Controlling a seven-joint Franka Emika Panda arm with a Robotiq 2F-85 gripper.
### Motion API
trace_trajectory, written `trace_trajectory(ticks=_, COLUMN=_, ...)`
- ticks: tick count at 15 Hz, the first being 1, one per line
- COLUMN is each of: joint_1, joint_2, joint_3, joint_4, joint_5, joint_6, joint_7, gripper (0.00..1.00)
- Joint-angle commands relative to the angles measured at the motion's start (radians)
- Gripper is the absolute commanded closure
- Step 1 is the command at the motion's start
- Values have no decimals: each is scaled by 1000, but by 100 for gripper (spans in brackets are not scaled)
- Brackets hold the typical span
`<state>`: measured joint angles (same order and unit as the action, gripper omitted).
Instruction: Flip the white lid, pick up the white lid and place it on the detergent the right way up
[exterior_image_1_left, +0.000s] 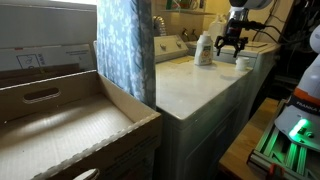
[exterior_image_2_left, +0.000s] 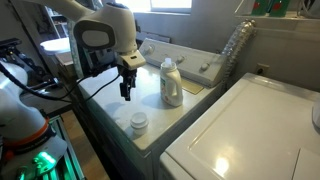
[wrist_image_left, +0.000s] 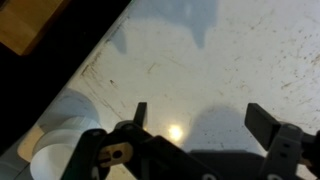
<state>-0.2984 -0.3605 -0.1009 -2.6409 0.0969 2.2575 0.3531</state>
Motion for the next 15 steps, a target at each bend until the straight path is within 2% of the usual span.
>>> trace_trajectory(ticks=1, joint_1=-39, joint_2=65, joint_3=-10, joint_4=68, joint_5=-92, joint_6=-30, joint_7=80, gripper=0)
trace_trajectory(ticks=10, joint_1=-50, joint_2=164, joint_3=-37, joint_4=133, joint_5=-251, joint_6=-35, joint_7=127, gripper=0)
trace_trajectory(ticks=15, joint_1=-46, joint_2=183, joint_3=-58, joint_4=150, joint_5=-279, joint_6=-51, joint_7=133, gripper=0)
